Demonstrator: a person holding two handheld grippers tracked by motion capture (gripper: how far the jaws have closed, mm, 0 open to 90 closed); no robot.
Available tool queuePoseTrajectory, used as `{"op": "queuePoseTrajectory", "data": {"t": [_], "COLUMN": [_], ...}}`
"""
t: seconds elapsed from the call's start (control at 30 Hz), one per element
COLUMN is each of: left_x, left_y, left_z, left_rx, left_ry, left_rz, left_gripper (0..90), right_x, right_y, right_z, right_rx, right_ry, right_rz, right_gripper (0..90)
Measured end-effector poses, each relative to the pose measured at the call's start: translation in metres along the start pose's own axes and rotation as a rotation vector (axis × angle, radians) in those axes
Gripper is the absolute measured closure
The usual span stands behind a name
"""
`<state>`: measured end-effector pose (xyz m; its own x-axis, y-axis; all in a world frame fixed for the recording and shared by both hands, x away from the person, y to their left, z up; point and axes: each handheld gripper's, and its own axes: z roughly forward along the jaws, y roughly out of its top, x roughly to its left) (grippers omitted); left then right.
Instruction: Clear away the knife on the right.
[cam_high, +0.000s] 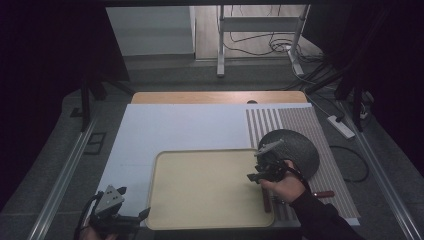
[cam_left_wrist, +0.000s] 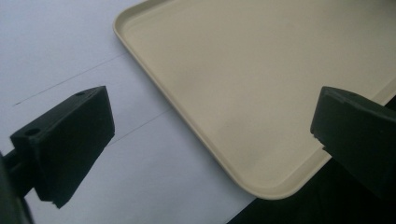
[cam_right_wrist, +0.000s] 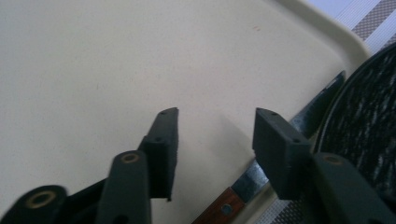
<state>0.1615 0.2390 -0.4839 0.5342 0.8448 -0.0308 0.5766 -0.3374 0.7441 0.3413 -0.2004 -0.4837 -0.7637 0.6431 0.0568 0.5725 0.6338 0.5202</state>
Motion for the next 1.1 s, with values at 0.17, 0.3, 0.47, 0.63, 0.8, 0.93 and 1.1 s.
{"op": "queuePoseTrajectory", "data": {"t": [0.17, 0.3, 0.47, 0.63, 0.8, 0.93, 1.1], "left_x": [0.000, 0.000, 0.000, 0.000, 0.000, 0.000, 0.000], "left_y": [0.000, 0.000, 0.000, 0.000, 0.000, 0.000, 0.000], "left_z": [0.000, 0.000, 0.000, 0.000, 0.000, 0.000, 0.000], "left_rx": [0.001, 0.001, 0.001, 0.001, 0.001, 0.002, 0.001], "left_ry": [0.001, 0.001, 0.001, 0.002, 0.002, 0.003, 0.003], "left_rz": [0.003, 0.004, 0.005, 0.005, 0.003, 0.004, 0.001], "left_gripper": [0.0, 0.0, 0.0, 0.0, 0.0, 0.0, 0.0], "right_x": [-0.001, -0.001, -0.001, -0.003, -0.003, -0.003, -0.004], "right_y": [0.001, 0.001, 0.000, -0.004, -0.013, -0.021, -0.035], "right_z": [-0.003, -0.006, -0.012, -0.022, -0.032, -0.043, -0.058], "right_rx": [-0.015, -0.019, -0.035, -0.073, -0.108, -0.144, -0.191], "right_ry": [-0.012, -0.032, -0.055, -0.069, -0.085, -0.099, -0.125], "right_rz": [-0.002, -0.007, -0.005, 0.000, 0.017, 0.018, 0.031], "right_gripper": [40.0, 34.6, 25.8, 18.4, 12.8, 10.6, 9.5]}}
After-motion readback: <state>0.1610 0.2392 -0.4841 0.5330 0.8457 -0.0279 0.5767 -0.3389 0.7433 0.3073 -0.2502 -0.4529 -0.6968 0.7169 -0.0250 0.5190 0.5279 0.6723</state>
